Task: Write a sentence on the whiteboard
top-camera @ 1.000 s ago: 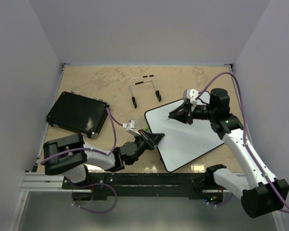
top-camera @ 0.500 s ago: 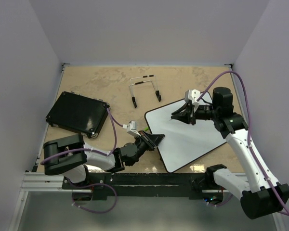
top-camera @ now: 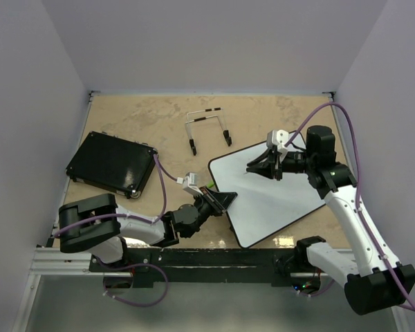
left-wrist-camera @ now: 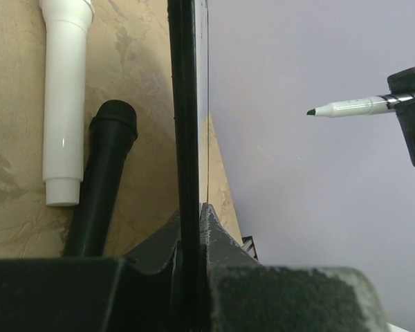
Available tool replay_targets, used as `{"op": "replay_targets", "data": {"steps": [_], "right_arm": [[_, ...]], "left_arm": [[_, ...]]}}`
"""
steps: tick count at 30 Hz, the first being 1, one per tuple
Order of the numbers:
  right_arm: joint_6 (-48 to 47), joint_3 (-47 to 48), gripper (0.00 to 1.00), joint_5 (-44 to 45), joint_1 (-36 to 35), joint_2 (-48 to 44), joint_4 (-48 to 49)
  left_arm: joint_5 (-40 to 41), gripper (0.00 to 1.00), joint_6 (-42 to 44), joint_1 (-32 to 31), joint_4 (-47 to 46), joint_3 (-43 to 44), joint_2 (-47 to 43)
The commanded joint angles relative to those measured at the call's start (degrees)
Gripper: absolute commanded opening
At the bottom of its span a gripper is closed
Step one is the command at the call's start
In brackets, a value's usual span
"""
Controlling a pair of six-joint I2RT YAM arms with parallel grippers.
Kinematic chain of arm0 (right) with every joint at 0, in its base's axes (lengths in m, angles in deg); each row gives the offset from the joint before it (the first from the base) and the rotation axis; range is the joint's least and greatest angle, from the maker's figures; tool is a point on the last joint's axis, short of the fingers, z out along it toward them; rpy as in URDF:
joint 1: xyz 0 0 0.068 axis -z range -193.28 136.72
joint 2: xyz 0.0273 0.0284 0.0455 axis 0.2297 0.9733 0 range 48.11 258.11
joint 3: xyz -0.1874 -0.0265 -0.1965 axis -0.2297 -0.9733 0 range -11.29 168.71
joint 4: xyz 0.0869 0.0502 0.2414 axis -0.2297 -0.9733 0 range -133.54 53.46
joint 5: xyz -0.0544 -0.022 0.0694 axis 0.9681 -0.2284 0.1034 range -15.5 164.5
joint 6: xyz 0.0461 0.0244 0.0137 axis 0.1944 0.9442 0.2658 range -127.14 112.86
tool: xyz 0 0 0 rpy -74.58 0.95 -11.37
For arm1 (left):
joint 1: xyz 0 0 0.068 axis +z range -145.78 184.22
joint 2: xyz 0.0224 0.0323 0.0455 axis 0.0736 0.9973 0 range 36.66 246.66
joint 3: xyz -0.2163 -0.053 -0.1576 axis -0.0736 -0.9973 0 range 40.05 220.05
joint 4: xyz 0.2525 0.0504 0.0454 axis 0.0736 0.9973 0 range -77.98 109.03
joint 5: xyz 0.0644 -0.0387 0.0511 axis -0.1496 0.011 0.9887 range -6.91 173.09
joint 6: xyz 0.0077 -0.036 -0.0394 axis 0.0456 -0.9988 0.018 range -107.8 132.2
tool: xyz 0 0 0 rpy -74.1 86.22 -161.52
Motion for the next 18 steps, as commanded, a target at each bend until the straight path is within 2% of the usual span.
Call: {"op": "replay_targets", "data": {"steps": [1, 18], "right_arm": [[0.0, -0.8, 0.00, -2.7, 0.3, -0.5, 0.7], [-0.5, -2.6, 0.00, -5.0, 0.5, -0.7, 1.2]], "left_arm": [[-0.1, 0.00, 5.8, -0.6, 1.0, 2.6, -1.9], [-0.6, 0.00, 9.0, -0.5, 1.6, 3.3, -2.2]]}}
